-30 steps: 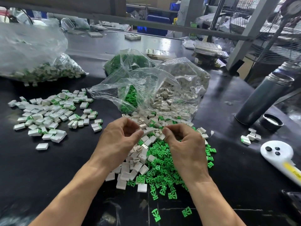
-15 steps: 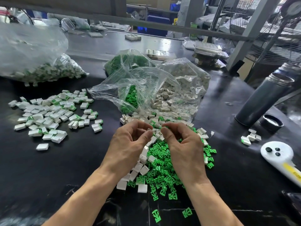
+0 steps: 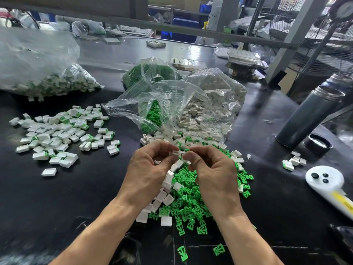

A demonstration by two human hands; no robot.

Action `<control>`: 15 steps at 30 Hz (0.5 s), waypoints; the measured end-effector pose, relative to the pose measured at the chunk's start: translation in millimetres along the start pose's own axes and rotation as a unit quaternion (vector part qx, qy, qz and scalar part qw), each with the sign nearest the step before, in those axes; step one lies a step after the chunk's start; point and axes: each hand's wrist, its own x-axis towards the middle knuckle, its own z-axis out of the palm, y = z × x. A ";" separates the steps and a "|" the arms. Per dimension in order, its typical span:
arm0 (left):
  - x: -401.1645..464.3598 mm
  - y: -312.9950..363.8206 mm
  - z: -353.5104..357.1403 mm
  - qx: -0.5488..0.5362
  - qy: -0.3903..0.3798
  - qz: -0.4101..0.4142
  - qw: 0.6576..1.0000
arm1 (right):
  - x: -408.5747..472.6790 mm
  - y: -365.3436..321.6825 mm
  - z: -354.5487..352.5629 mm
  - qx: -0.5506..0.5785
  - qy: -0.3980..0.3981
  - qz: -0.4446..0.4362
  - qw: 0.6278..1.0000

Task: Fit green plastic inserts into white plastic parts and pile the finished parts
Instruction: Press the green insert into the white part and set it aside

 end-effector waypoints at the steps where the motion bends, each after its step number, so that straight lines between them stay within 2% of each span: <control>1: -0.1 0.3 0.0 0.001 0.000 0.001 1.000 | -0.2 -0.8 0.1 0.008 -0.001 0.001 1.000; 15: -1.3 3.4 0.4 0.001 -0.004 0.007 1.000 | -1.6 0.0 0.0 -0.002 -0.032 -0.027 0.999</control>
